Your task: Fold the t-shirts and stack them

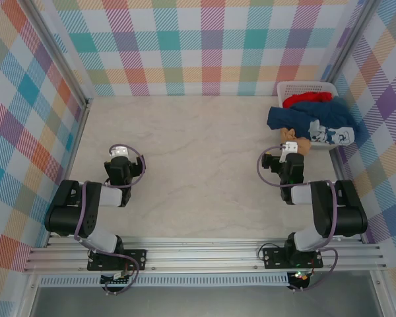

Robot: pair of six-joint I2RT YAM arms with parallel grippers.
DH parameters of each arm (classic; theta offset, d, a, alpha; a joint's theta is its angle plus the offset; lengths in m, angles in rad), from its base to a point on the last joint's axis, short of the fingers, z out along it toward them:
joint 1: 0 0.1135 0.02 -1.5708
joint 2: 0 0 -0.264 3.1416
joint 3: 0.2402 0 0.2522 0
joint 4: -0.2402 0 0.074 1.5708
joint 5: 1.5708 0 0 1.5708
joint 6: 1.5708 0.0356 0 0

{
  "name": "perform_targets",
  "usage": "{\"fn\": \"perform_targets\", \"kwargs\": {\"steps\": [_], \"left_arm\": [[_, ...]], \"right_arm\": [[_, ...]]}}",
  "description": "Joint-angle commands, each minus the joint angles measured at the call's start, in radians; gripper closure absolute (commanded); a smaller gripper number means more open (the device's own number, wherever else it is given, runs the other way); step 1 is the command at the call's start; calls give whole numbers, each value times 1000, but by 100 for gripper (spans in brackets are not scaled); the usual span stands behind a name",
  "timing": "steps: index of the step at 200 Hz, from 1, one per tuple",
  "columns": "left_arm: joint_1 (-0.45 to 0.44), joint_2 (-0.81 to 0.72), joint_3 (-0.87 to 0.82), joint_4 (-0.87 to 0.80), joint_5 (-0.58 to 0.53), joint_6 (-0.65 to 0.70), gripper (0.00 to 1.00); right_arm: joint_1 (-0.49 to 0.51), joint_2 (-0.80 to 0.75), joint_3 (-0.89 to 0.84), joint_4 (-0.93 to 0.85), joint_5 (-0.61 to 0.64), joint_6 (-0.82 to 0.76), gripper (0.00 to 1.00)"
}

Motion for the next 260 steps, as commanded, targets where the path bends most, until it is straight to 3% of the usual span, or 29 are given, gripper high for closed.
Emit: {"fn": "perform_targets", "kwargs": {"steps": [1, 164, 185, 190, 197, 214, 234, 260], "left_arm": [[-8, 7, 18, 40, -18, -10, 0], [-8, 6, 16, 42, -17, -11, 0], [-24, -97, 1, -7, -42, 5, 0], [-52, -147, 7, -63, -101, 14, 0], [-86, -221, 17, -132, -157, 24, 0], [-127, -389, 11, -239, -187, -30, 0], [-201, -577, 53, -416, -262, -63, 0], [-293, -748, 139, -540, -310, -58, 0]], "right_arm": [[-6, 12, 18, 46, 8, 16, 0], [-5, 10, 16, 49, 8, 15, 0], [7, -43, -40, 100, 8, -6, 0], [38, -52, -66, 166, 51, -36, 0], [126, -99, -76, 176, 238, -89, 0], [220, -313, -40, -53, 359, -106, 0], [255, -578, 94, -524, 485, 4, 0], [278, -788, 314, -840, 502, -1, 0]]}}
